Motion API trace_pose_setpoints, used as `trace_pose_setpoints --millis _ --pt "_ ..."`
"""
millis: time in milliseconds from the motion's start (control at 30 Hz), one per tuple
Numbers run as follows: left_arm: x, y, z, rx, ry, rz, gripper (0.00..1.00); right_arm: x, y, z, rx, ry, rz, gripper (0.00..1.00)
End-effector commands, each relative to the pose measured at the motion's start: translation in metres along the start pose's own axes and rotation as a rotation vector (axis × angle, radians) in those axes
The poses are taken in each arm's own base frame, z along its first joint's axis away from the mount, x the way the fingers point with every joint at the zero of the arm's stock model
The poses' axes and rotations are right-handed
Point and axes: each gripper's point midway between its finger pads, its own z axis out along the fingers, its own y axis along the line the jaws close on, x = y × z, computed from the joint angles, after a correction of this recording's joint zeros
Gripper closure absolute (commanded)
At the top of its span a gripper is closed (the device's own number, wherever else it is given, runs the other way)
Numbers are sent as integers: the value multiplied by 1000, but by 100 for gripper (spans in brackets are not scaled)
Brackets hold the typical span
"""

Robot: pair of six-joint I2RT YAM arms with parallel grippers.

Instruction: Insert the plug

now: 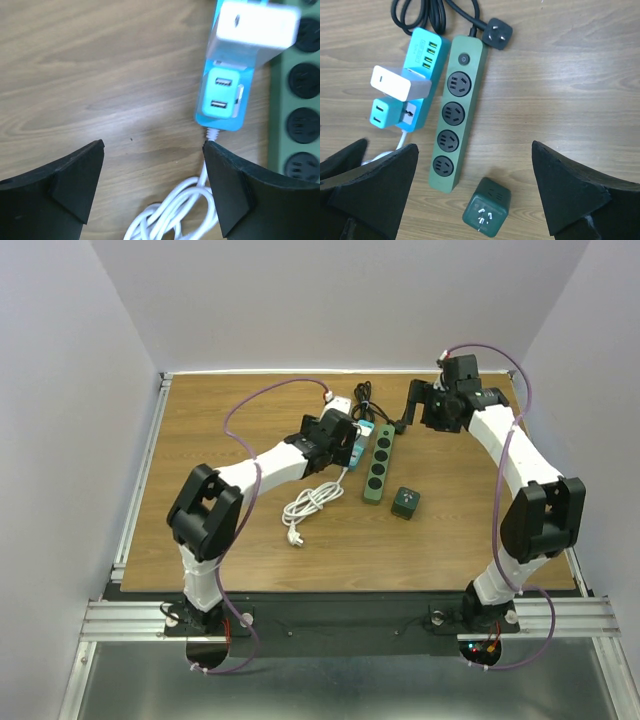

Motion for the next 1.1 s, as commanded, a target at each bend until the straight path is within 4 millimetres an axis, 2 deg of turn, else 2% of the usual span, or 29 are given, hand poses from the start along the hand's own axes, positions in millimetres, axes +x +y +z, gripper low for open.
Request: trace_pose_setpoints --millis 0,33,133,200,233,267,300,333,367,467,633,667,867,1067 --pt "-54 -2 -60 19 -166 -35 6 -19 -6 -21 -4 -86 10 0" --pt "-58 -10 -70 46 -183 -24 6 -21 -10 -24 1 -95 21 0" --pt "-48 -58 -90 154 -184 31 7 -29 -16 -36 10 -136 41 0" --pt "-38 -92 -97 247 -161 40 6 -34 -24 -41 19 -156 69 0" --pt "-30 -114 -104 293 -150 57 6 -37 -28 -44 27 -171 81 0" --pt "-17 -133 -102 337 -119 73 6 -40 -33 -50 31 -189 100 0" --pt "-16 -154 -109 379 -120 79 6 -42 -35 -54 32 -200 118 0" --pt "-6 -167 -104 389 -100 95 6 -47 -39 -63 35 -226 133 0" --pt "-11 -179 -108 414 -106 94 6 -45 -40 -66 35 -232 138 0" --pt "-8 -203 -105 445 -94 92 6 -49 -41 -80 32 -265 144 0" --pt "-4 -212 -85 406 -64 108 2 -48 -38 -92 11 -283 155 0" --pt "3 -213 -81 400 -50 119 2 -47 -37 -92 7 -284 156 0" --pt "3 -222 -67 385 -46 122 2 -44 -34 -97 -10 -289 148 0" --pt "16 -224 -56 370 -6 134 2 -42 -36 -101 -5 -297 142 0"
